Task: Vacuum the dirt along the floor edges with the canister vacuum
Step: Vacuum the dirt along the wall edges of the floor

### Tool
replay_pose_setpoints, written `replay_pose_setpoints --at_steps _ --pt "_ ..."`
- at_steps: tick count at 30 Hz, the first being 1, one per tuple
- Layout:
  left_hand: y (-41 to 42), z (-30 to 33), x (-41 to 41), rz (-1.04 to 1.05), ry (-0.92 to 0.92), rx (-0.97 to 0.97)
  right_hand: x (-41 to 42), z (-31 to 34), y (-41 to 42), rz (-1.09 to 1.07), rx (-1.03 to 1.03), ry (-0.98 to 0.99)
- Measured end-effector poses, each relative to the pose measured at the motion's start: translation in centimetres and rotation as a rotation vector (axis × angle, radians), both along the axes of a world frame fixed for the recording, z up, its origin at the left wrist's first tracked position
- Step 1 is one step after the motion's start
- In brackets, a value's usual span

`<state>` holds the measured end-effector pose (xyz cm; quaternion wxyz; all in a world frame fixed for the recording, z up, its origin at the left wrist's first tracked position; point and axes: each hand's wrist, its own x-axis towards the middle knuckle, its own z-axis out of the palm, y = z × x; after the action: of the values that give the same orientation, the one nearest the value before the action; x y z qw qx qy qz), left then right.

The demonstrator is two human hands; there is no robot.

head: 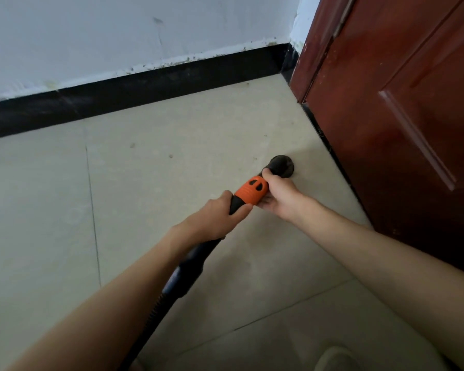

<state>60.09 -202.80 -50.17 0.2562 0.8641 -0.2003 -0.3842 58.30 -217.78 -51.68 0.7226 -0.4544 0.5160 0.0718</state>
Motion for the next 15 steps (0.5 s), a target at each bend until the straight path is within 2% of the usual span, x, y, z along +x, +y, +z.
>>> replay_pose_setpoints --at_steps 9,12,15 --pt "2.6 0.0 4.0 0.154 -0.075 -0.011 6.9 1.5 2.5 0.116 -0.082 -0.030" --pt "4.0 -0.7 5.3 0.114 -0.086 -0.001 9.5 1.6 1.7 0.028 -0.068 -0.097" --pt "4.4 -1.5 6.1 0.107 -0.050 -0.073 11.1 1.5 0.7 -0.057 -0.061 -0.121"
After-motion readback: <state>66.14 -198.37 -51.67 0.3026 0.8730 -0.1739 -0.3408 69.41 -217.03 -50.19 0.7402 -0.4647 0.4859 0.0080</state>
